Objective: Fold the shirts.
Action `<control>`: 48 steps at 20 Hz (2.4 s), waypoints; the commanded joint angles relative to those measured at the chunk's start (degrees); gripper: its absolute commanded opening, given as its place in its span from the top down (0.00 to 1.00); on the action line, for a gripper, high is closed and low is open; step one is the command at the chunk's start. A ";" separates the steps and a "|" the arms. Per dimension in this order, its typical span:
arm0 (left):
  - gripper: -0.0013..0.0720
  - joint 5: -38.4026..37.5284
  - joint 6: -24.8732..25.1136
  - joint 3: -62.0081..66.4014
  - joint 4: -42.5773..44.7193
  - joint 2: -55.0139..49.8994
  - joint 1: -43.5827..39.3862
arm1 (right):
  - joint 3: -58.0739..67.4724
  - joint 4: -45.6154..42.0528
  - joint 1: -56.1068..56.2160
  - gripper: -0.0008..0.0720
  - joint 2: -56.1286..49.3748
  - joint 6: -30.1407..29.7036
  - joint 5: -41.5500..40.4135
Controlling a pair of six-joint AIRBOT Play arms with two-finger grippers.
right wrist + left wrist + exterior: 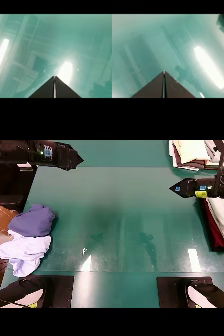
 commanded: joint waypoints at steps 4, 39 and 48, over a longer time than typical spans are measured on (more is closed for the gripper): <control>0.82 -7.87 -2.69 -0.31 23.34 0.22 0.22 | 0.00 0.02 0.07 0.96 0.07 0.04 1.49; 0.95 -0.17 -5.92 0.31 30.32 12.72 -11.06 | 24.92 -6.32 -0.07 0.96 0.04 0.04 -5.90; 0.85 -2.84 -4.42 0.31 20.79 -11.06 -27.80 | 28.28 -7.08 -6.93 0.96 0.04 0.04 -0.46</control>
